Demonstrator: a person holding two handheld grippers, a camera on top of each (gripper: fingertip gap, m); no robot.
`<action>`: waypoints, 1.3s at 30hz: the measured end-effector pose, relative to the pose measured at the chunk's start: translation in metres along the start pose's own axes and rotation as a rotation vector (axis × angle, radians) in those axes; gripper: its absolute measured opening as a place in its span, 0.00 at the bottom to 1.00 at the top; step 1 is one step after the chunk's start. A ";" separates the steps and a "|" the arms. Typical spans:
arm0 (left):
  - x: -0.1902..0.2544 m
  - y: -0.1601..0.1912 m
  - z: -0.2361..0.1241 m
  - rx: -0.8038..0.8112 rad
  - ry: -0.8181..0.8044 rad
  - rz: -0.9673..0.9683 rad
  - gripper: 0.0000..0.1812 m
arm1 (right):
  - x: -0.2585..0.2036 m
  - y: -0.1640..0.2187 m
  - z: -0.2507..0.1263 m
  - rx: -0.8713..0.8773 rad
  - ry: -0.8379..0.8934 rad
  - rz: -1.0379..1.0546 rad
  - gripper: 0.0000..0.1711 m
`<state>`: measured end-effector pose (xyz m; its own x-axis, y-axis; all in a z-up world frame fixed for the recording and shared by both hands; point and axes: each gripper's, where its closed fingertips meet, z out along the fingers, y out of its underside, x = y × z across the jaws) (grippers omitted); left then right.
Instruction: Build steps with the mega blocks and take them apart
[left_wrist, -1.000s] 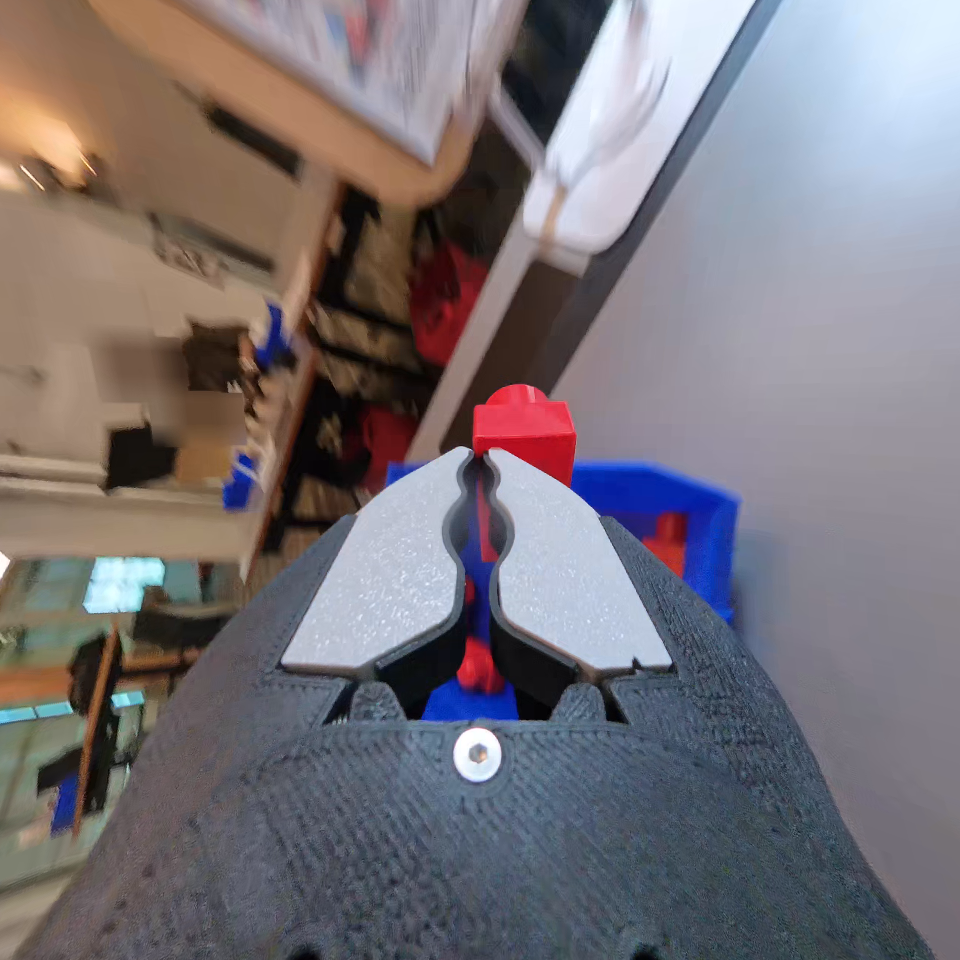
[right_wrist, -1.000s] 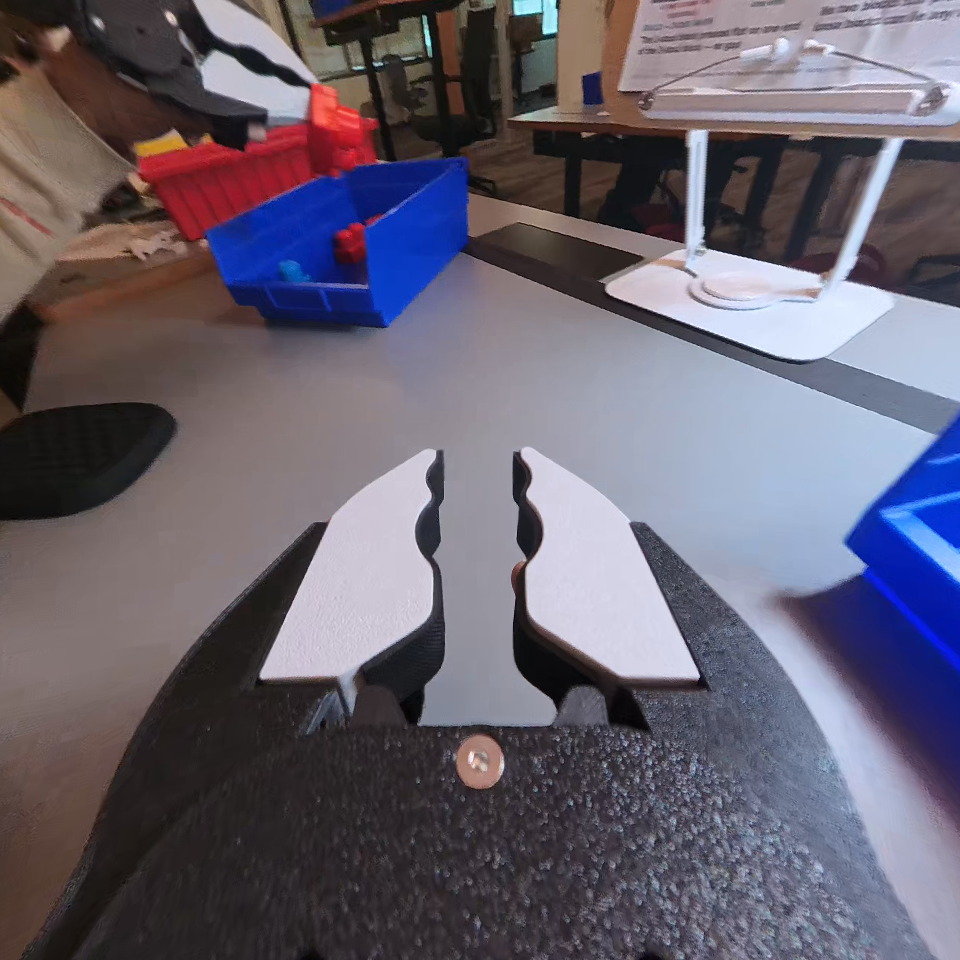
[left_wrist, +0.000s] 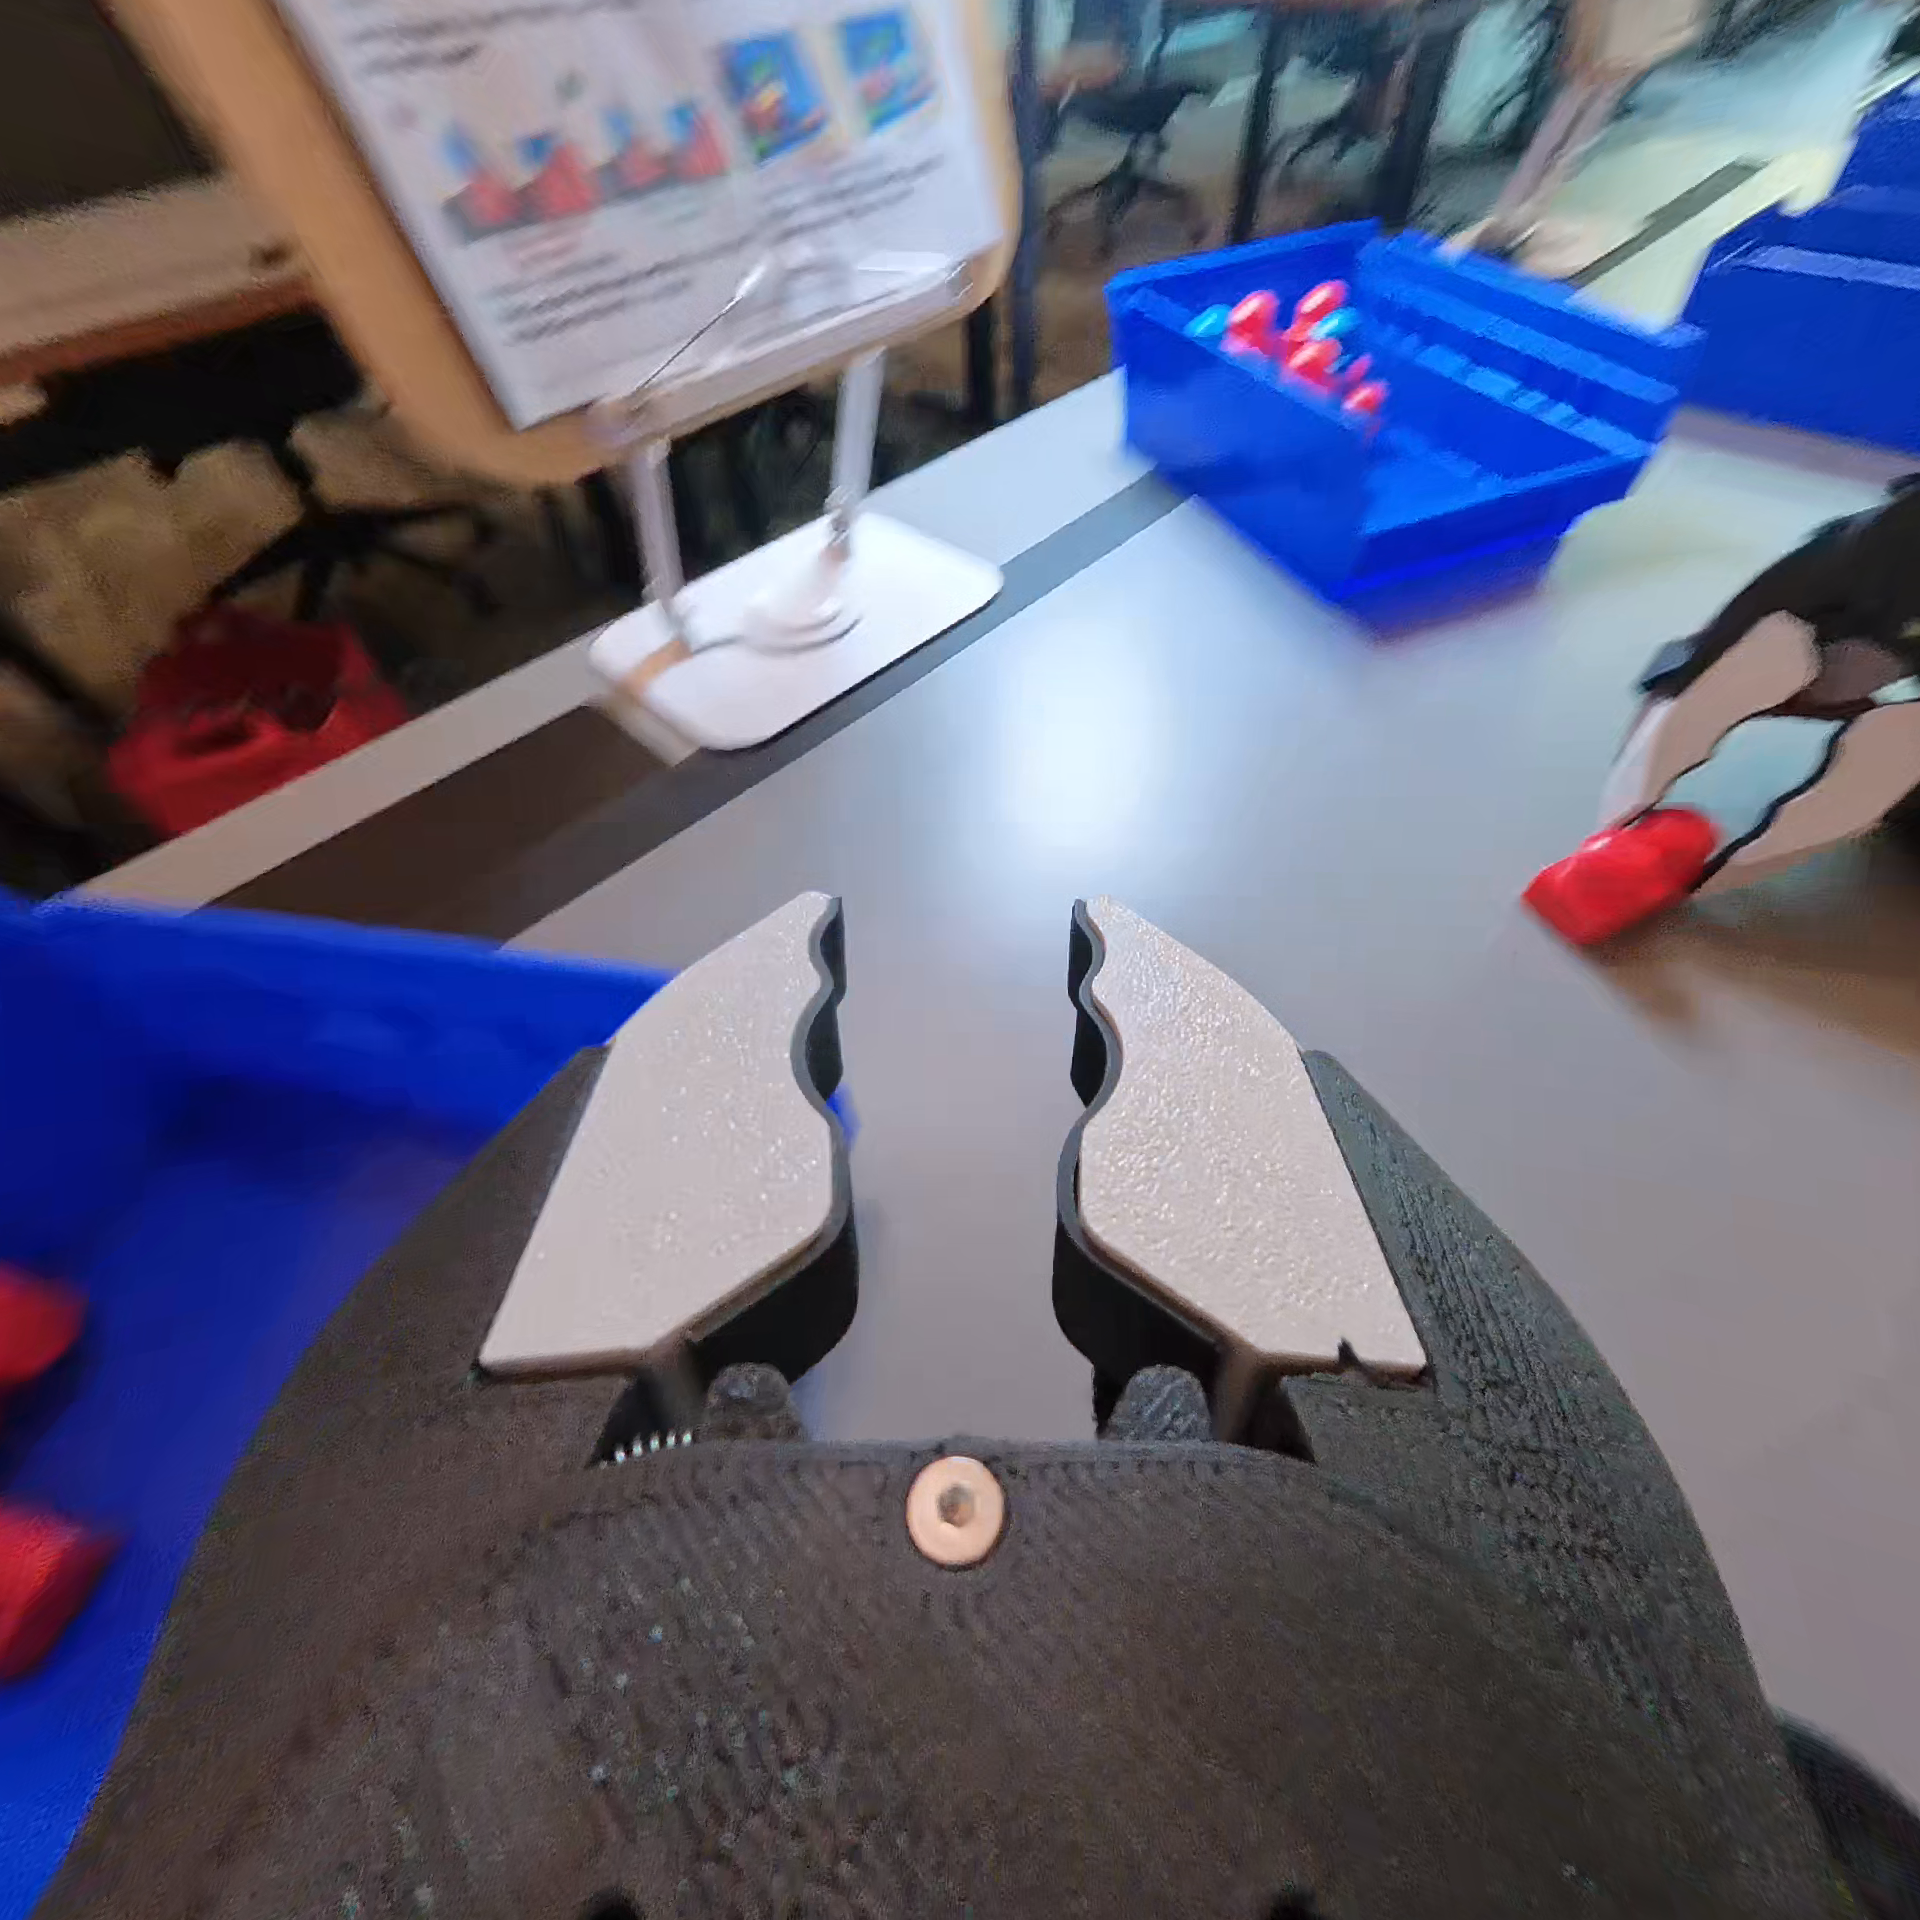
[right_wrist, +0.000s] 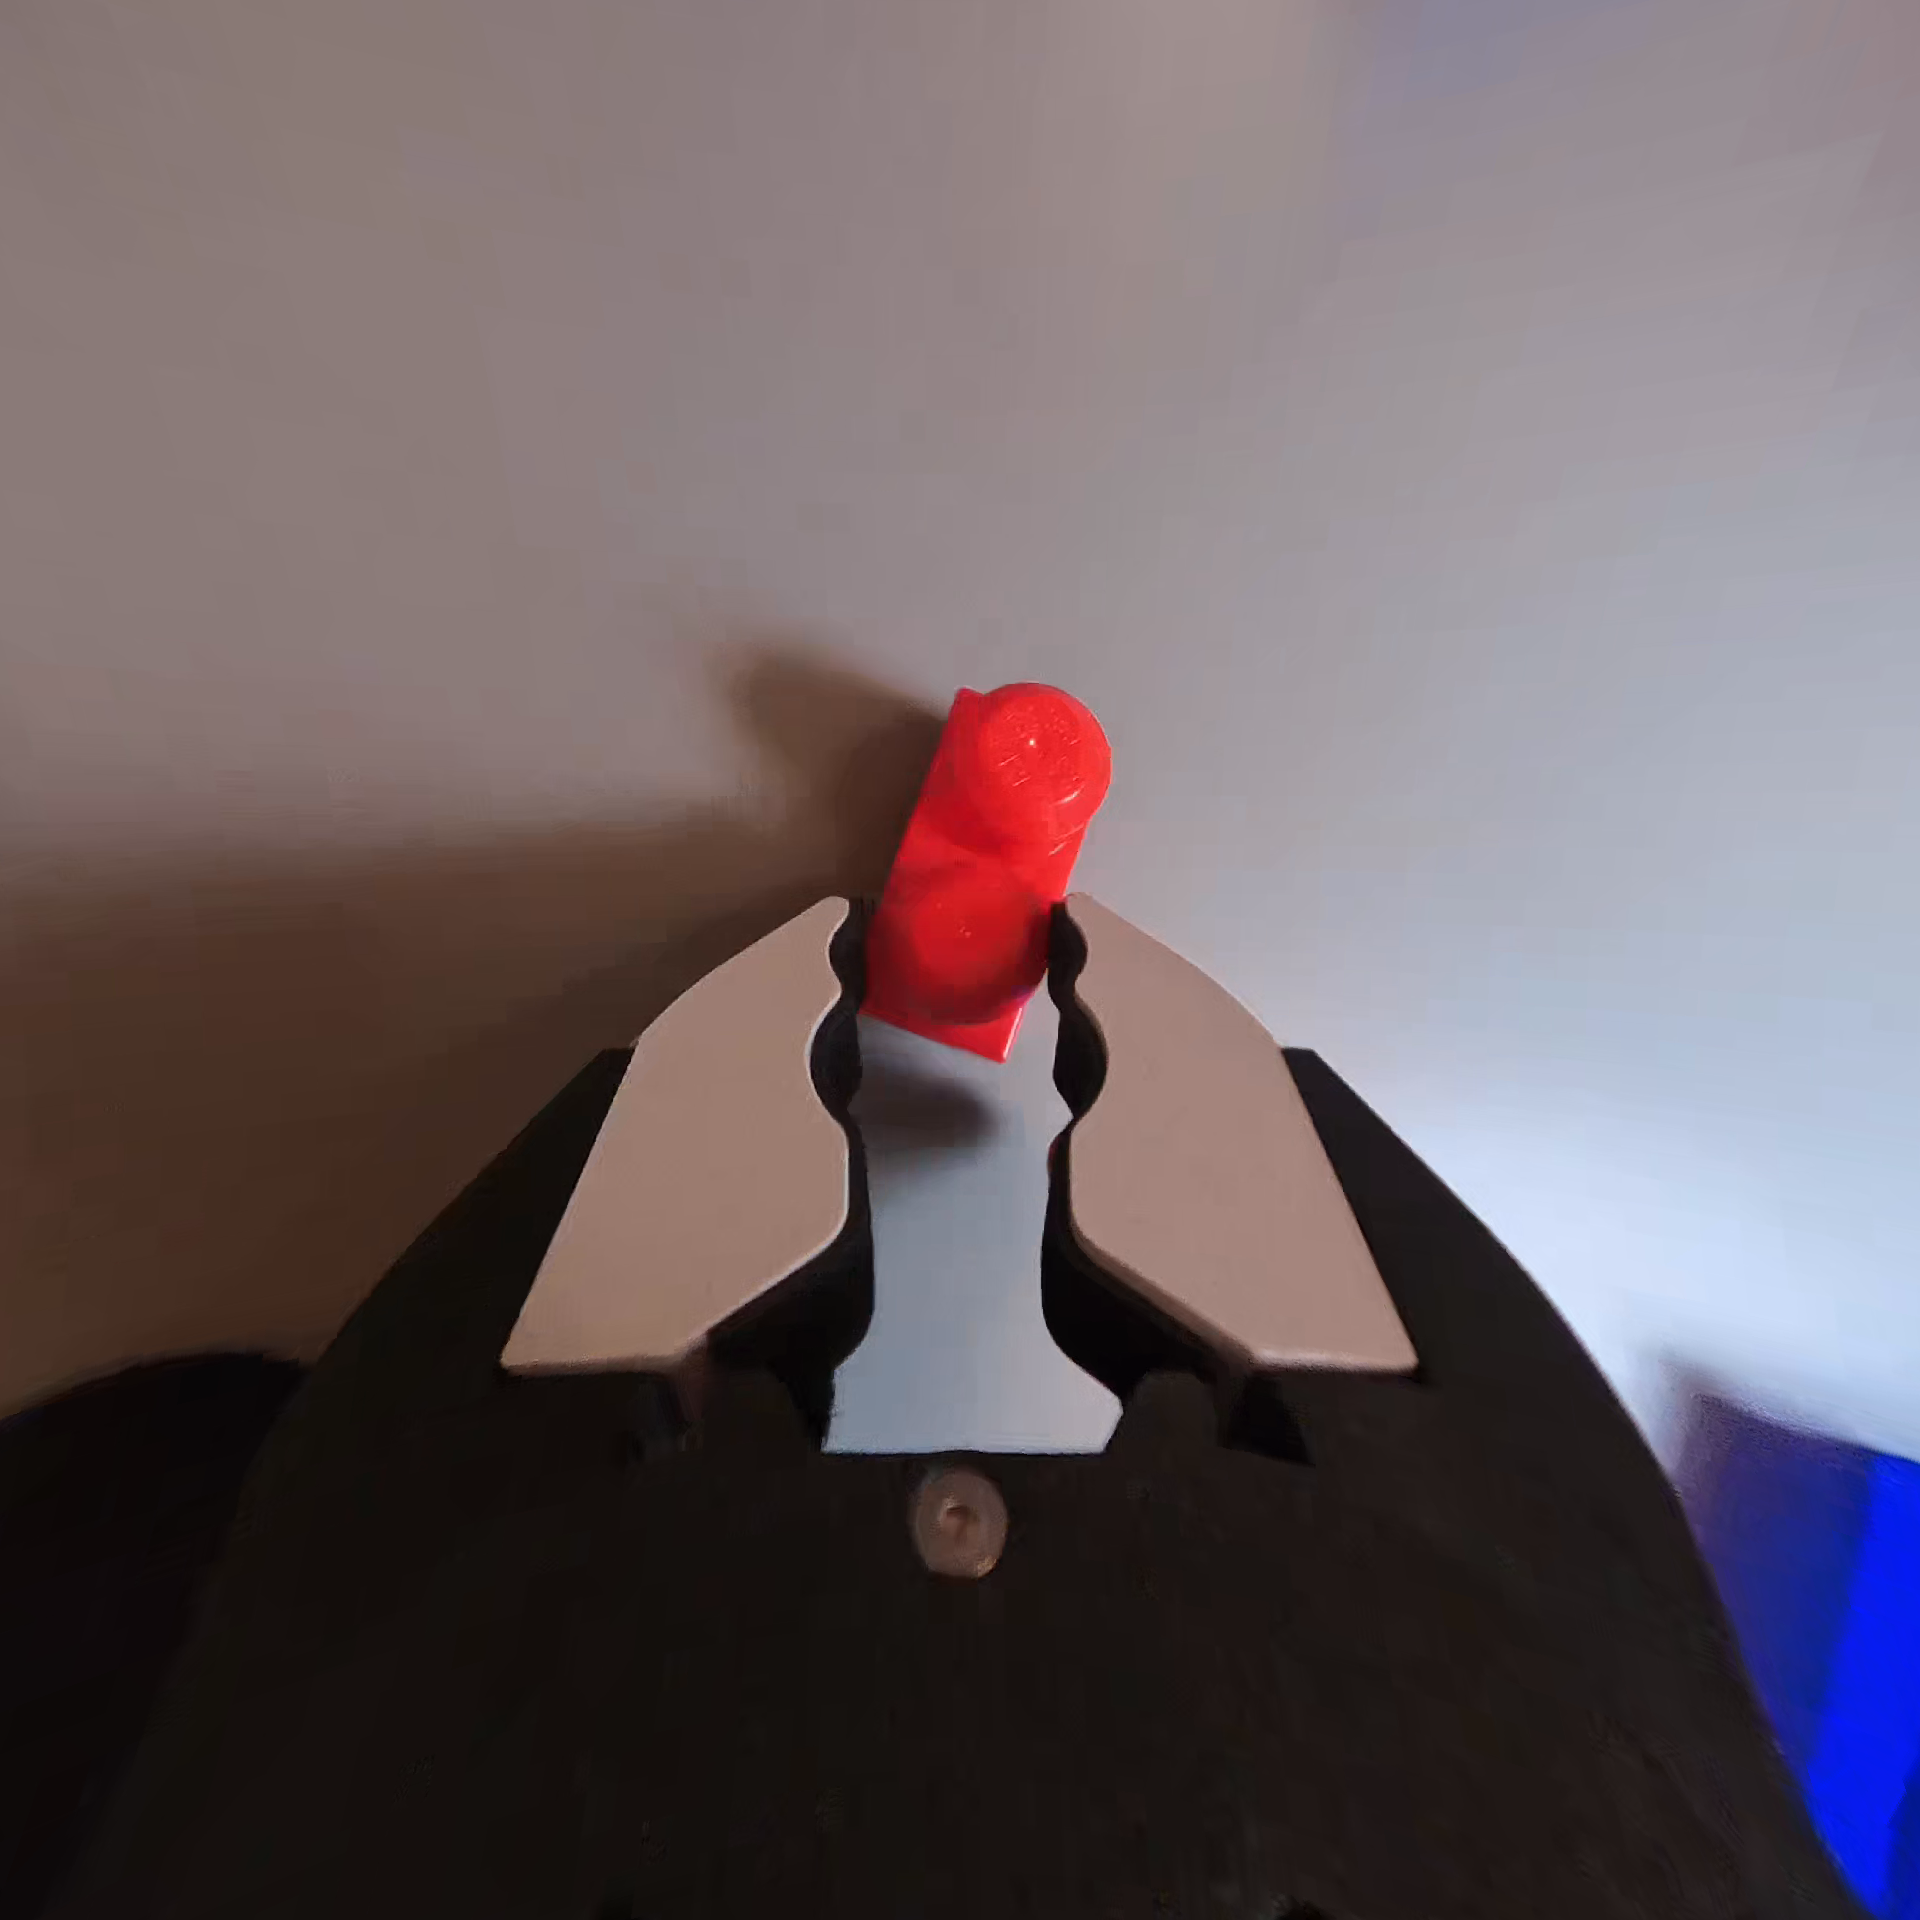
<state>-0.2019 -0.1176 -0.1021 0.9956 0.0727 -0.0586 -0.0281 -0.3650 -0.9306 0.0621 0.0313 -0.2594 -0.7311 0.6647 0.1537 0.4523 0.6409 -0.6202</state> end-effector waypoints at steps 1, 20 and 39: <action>-0.023 0.007 -0.012 -0.058 -0.047 -0.012 0.23 | 0.005 0.002 0.002 0.000 0.033 -0.006 0.21; -0.107 0.164 -0.051 -1.258 0.065 0.126 0.25 | 0.041 -0.015 -0.036 0.170 0.309 0.079 0.26; 0.130 0.079 0.060 -0.849 0.554 0.654 0.16 | 0.022 0.002 -0.010 0.106 0.128 0.193 0.32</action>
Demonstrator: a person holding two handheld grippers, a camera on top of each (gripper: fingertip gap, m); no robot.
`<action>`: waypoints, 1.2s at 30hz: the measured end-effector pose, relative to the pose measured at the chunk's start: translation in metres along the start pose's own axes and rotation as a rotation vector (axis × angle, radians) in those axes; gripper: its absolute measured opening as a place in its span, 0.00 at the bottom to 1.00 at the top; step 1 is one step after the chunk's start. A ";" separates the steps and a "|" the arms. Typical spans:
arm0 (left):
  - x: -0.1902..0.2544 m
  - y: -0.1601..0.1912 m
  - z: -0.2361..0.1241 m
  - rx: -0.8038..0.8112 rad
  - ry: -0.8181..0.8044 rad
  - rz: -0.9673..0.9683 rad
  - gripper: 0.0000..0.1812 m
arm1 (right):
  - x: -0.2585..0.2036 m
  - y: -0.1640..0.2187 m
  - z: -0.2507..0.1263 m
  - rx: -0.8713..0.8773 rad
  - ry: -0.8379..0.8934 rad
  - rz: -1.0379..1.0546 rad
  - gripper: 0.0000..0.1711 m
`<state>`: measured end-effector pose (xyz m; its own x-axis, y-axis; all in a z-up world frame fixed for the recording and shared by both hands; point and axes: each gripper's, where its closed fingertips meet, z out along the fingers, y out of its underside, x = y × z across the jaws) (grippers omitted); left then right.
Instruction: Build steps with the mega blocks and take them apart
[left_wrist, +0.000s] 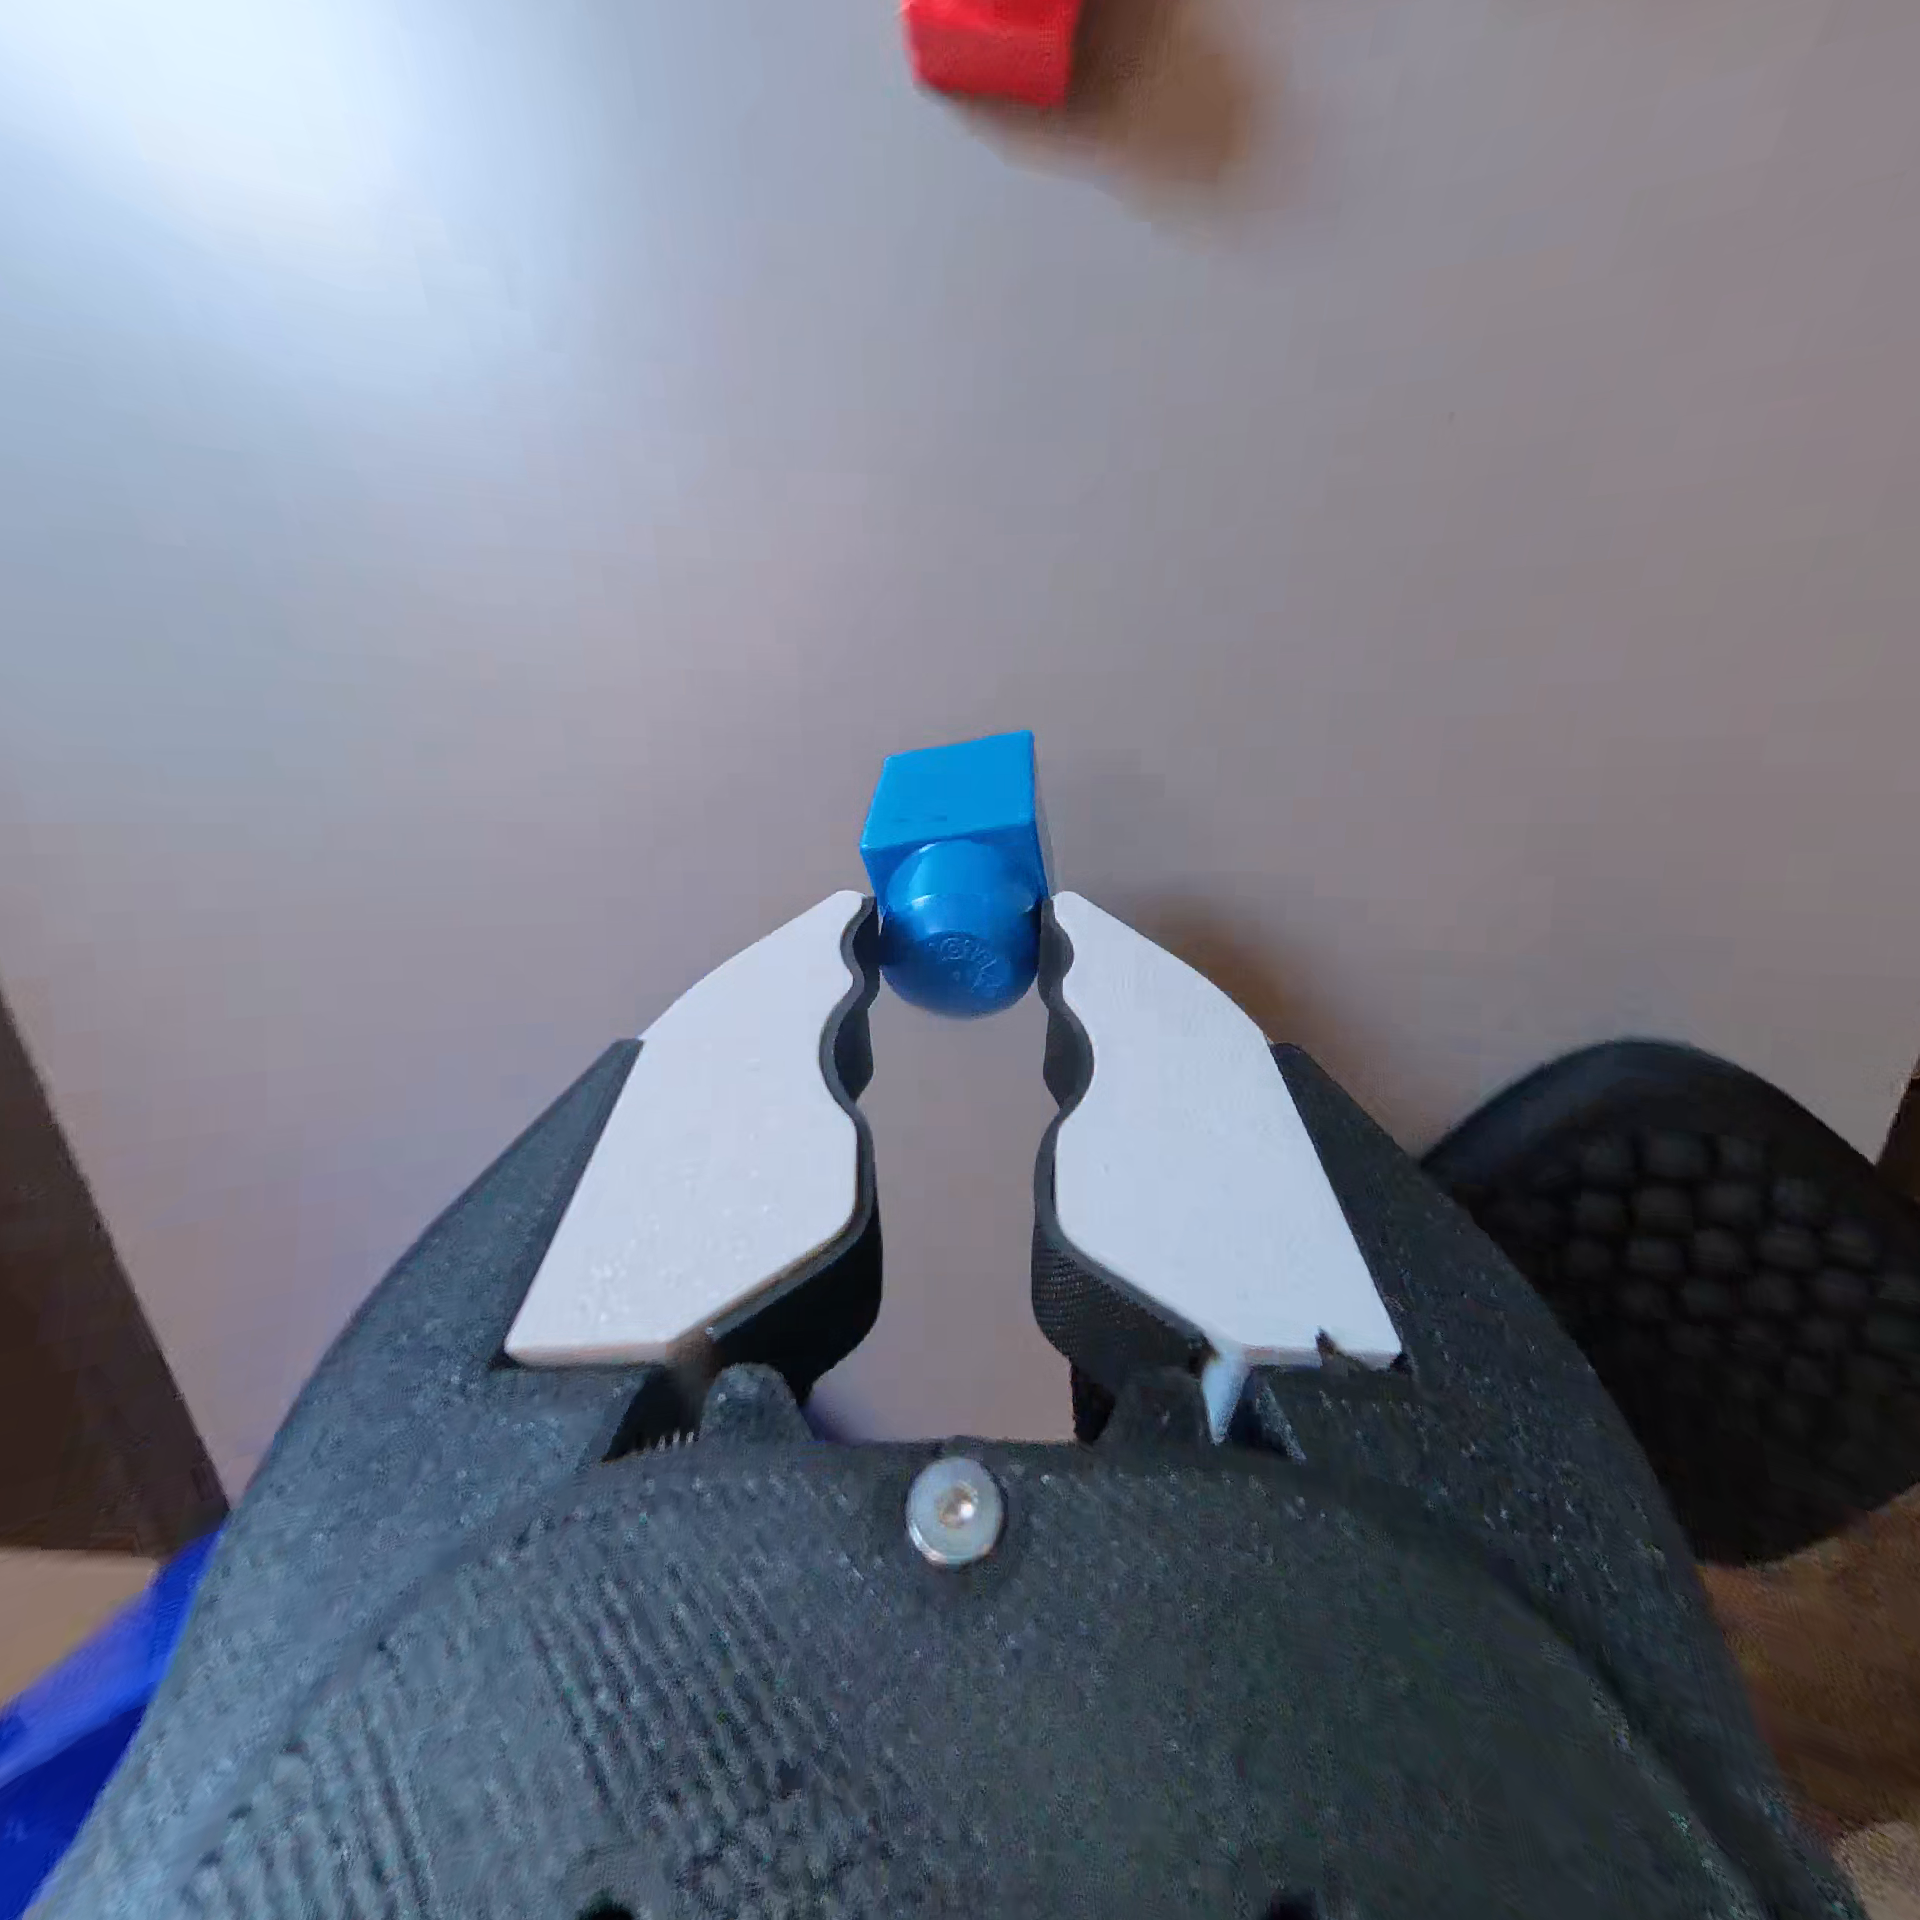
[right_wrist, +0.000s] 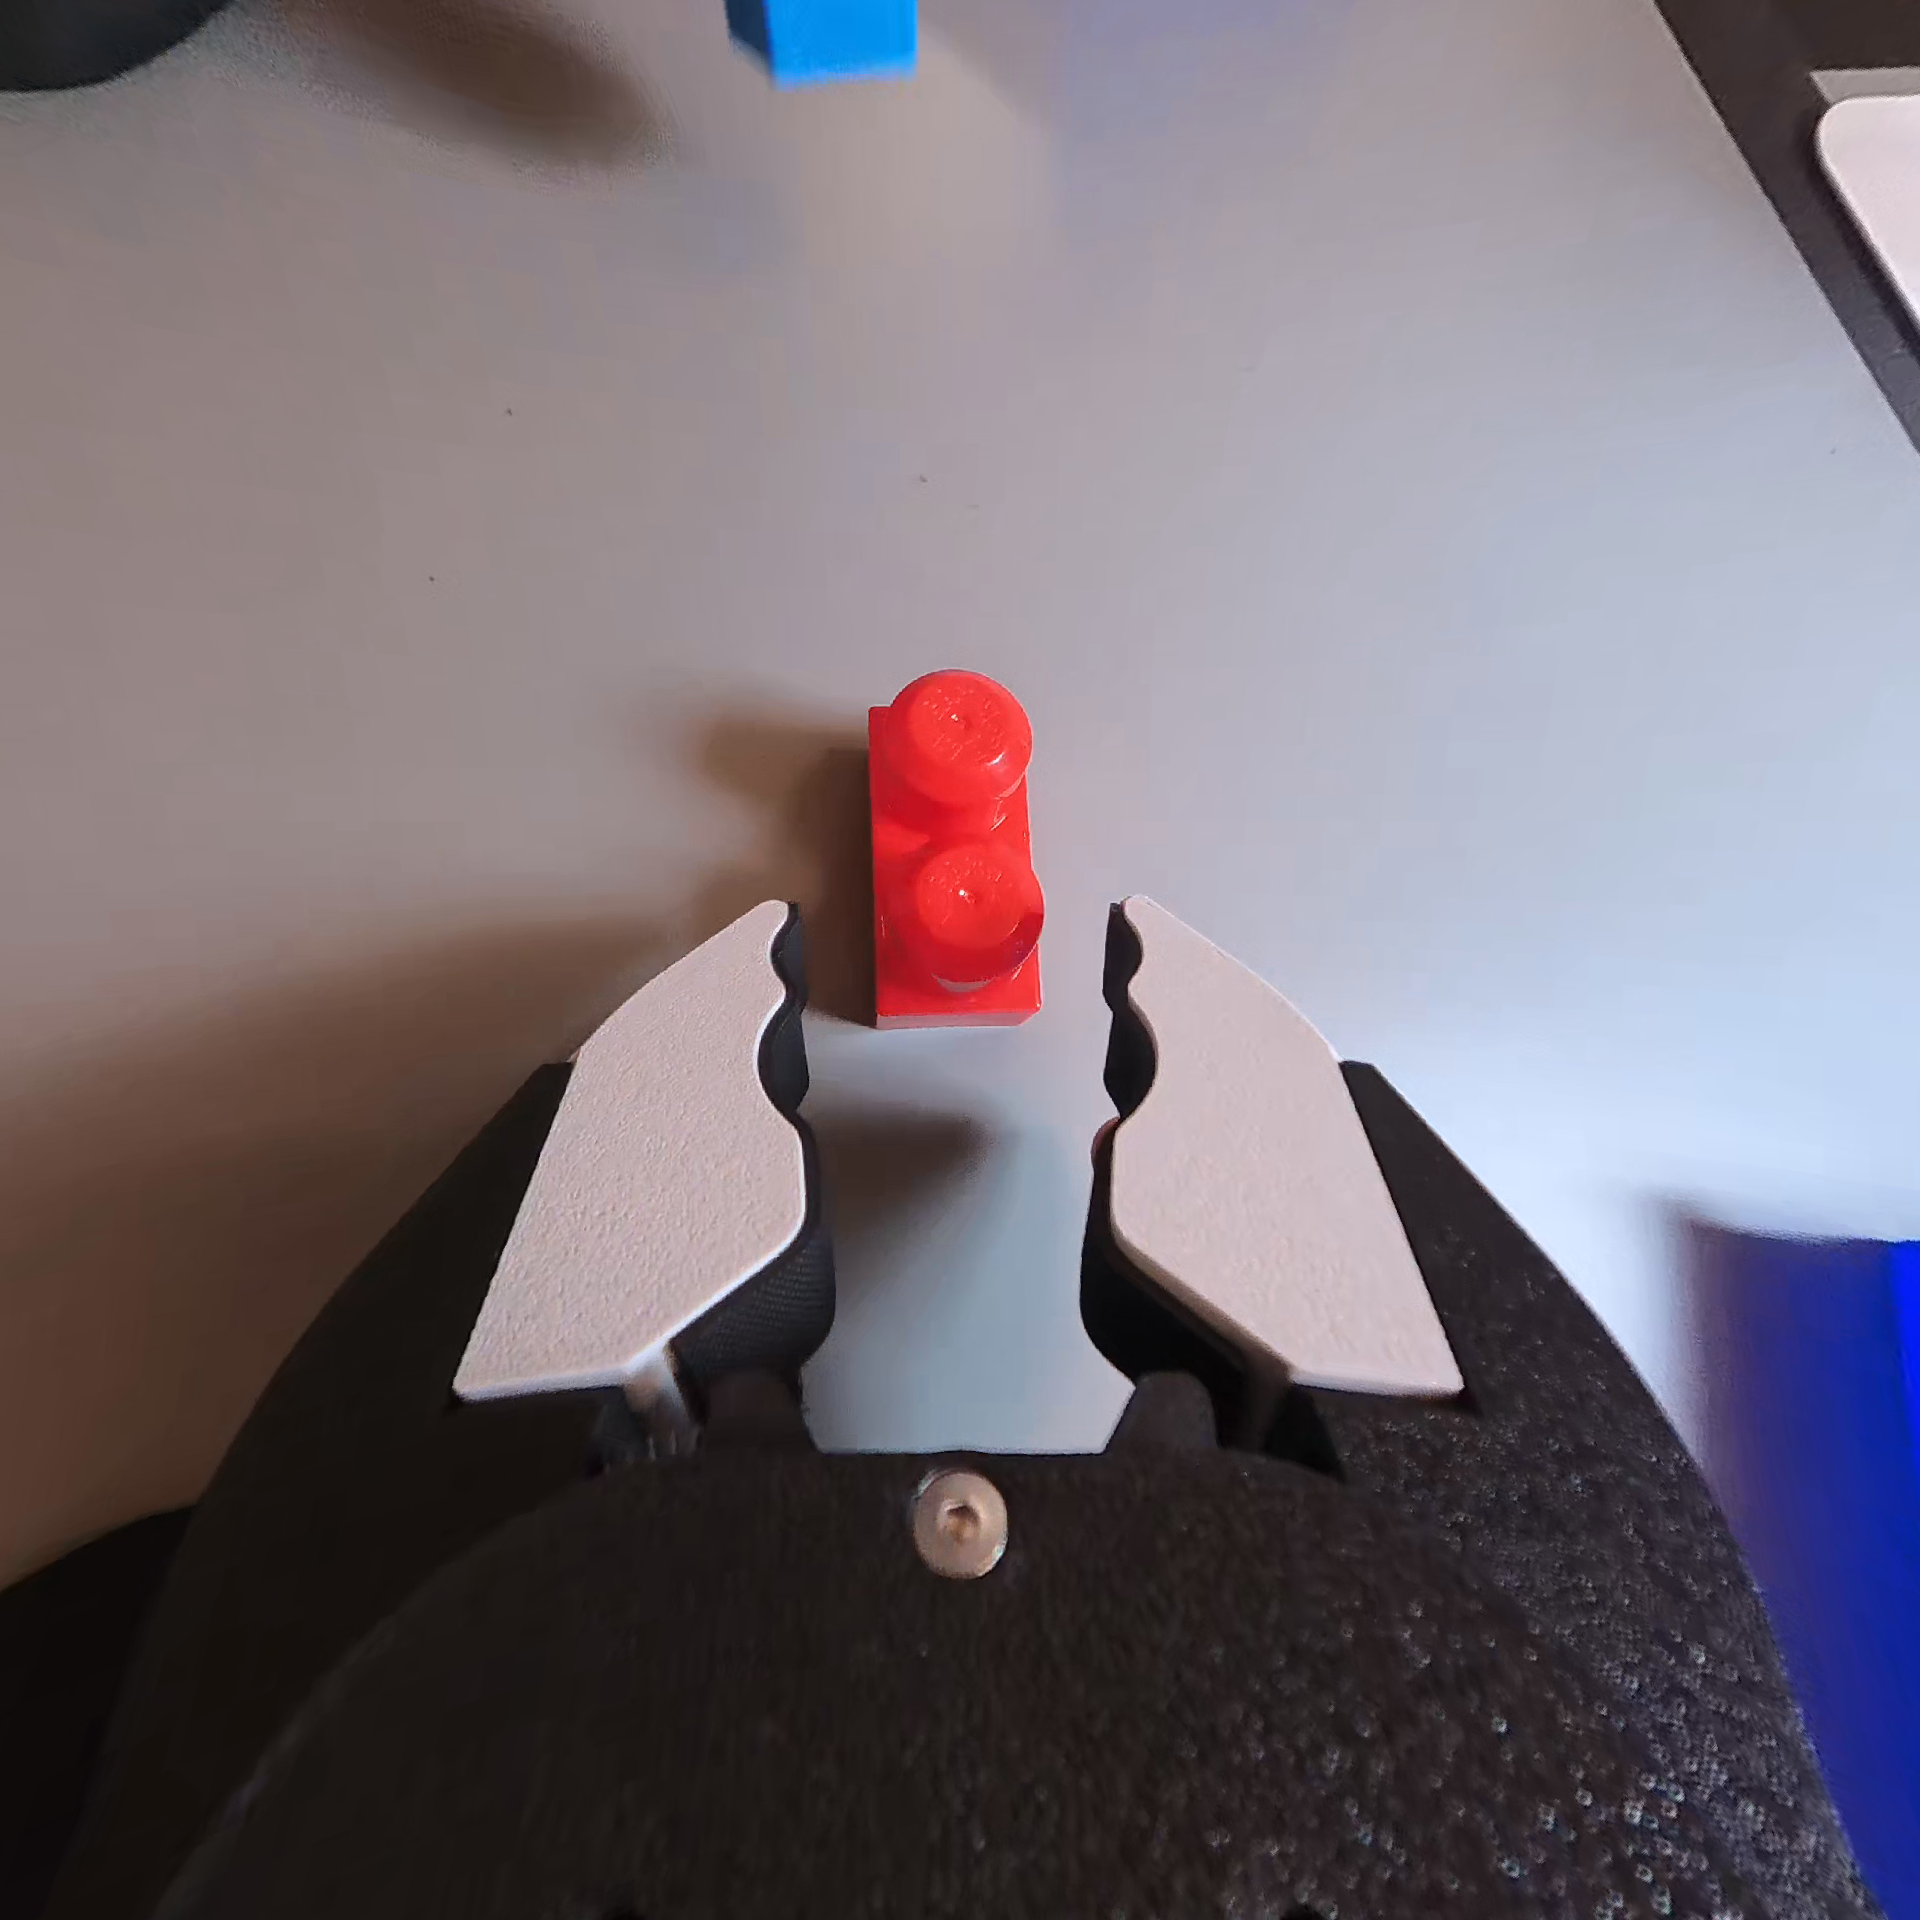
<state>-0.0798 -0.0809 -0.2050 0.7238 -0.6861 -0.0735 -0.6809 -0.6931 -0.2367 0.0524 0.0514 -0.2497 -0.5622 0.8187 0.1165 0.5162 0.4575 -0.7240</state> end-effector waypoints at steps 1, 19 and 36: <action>0.004 -0.011 0.013 -0.002 0.028 0.027 0.16 | 0.000 0.001 0.001 -0.008 0.006 -0.001 0.32; 0.016 -0.080 0.025 0.537 -0.047 -0.125 0.23 | 0.000 0.005 0.018 -0.051 0.030 0.003 0.31; 0.043 -0.136 -0.055 1.389 0.075 -0.312 0.24 | -0.031 -0.136 -0.065 0.902 -0.250 0.308 0.20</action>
